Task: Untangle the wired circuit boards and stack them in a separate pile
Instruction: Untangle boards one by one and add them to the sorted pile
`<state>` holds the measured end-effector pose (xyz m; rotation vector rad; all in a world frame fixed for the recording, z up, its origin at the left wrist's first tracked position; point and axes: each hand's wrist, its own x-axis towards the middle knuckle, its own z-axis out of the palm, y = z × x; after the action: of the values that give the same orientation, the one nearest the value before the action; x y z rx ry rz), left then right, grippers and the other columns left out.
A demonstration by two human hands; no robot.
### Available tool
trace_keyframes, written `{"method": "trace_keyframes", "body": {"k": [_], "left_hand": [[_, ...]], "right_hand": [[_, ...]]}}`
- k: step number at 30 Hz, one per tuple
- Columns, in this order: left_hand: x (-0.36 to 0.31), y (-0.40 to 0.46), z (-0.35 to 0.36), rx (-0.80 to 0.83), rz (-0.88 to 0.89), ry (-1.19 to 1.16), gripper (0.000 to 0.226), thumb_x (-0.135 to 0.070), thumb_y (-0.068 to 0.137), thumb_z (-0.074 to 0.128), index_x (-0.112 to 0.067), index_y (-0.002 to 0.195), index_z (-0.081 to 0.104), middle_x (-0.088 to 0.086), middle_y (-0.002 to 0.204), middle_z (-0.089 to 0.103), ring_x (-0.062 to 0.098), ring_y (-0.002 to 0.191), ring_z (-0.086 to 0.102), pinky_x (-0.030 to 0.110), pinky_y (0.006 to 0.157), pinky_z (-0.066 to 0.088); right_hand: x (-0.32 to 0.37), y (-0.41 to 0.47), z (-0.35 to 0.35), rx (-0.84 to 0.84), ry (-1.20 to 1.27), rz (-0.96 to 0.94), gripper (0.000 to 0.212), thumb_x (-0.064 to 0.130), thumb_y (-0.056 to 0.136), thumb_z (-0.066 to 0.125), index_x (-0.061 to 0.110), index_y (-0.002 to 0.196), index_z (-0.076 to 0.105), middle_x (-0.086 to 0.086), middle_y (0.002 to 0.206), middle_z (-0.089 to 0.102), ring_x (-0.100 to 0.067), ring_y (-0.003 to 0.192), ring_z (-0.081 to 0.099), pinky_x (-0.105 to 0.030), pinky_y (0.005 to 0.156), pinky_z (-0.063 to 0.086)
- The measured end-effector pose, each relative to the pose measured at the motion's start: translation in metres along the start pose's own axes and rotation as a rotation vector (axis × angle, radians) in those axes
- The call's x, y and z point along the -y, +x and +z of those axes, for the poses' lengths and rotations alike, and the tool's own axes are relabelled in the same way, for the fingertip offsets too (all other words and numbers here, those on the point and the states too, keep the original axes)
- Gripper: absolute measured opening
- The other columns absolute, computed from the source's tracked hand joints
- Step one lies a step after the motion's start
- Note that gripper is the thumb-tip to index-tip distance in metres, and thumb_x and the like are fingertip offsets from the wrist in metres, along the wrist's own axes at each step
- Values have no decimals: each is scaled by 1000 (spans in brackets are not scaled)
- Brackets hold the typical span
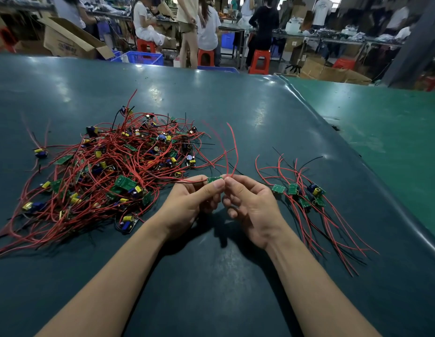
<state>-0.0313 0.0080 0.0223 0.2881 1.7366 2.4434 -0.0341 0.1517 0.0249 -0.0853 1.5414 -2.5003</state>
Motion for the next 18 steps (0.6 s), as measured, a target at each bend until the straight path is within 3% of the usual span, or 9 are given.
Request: {"method": "trace_keyframes", "body": {"k": [2,5,9,15,18], "left_hand": [[-2,-1,0,45,-6,19,18,-20,81,62,-2,83,58,5,67,55,14,59,47,18,54,36],[0,-1,-1,56,-20,55,27,-23,77,66,0,87,58,5,69,54,18,67,42,28,60,28],[0,-1,0,7,-7,22,24,-24,73,70,-7,81,54,3,65,53,17,63,43,26,59,32],[4,1,-1,-23,55,47,30,-25,75,75,-8,72,51,2,61,54,19,61,41,33,60,29],[7,2,-2,-37,57,60,32,-22,77,78,-8,71,50,2,60,54,18,60,40,32,58,28]], "right_hand": [[1,-1,-1,41,38,33,15,17,73,72,14,87,78,-1,67,64,-8,49,52,-16,38,36],[3,-1,-2,40,42,19,12,15,72,72,12,81,79,-1,64,64,-7,46,50,-15,37,35],[1,1,0,-61,22,-2,6,17,66,76,13,69,74,-4,66,66,-9,43,49,-15,38,33],[-1,3,4,-163,80,-54,21,16,69,80,18,55,64,3,51,56,-7,40,47,-17,40,38],[1,6,-1,-260,106,-132,34,10,78,76,20,50,60,6,46,46,-6,37,37,-18,37,31]]}}
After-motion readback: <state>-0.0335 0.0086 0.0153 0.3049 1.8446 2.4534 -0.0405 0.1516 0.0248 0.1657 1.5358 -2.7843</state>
